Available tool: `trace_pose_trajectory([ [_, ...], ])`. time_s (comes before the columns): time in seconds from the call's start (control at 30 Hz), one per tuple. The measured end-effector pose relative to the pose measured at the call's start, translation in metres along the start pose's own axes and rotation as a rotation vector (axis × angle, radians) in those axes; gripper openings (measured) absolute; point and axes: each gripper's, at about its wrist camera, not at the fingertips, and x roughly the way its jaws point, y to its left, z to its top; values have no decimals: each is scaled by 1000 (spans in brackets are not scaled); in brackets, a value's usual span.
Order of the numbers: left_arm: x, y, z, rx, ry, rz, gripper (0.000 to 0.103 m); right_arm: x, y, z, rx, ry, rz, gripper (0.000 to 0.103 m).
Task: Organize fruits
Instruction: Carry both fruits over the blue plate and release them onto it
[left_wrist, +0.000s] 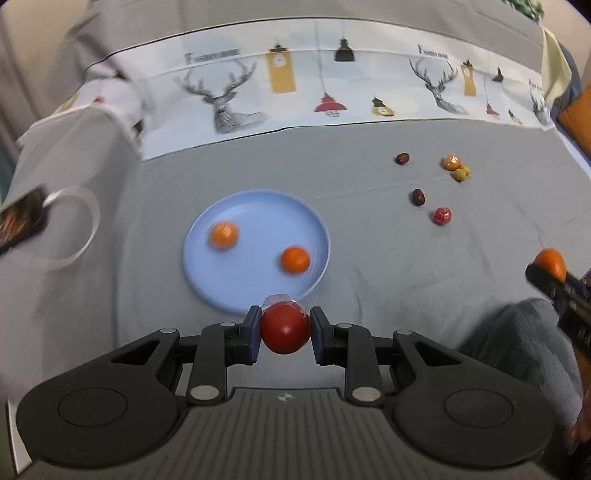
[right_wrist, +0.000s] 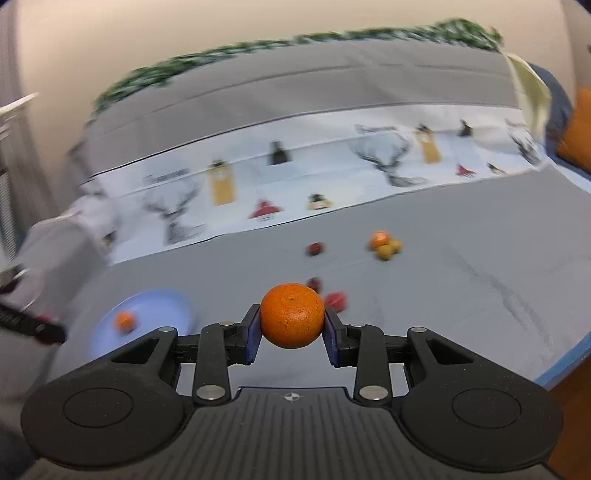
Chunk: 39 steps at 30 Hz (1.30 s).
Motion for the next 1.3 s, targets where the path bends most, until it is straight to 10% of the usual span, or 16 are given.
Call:
trace_pose_trajectory([
  [0.57,-91,27,-75,-116,-151,-39,30,-116,109,-6,-408,-218,195,36],
  [1.3,-100,43,-88,-159,-177,-23,30,-108,122,-21,-413,-152,217,36],
])
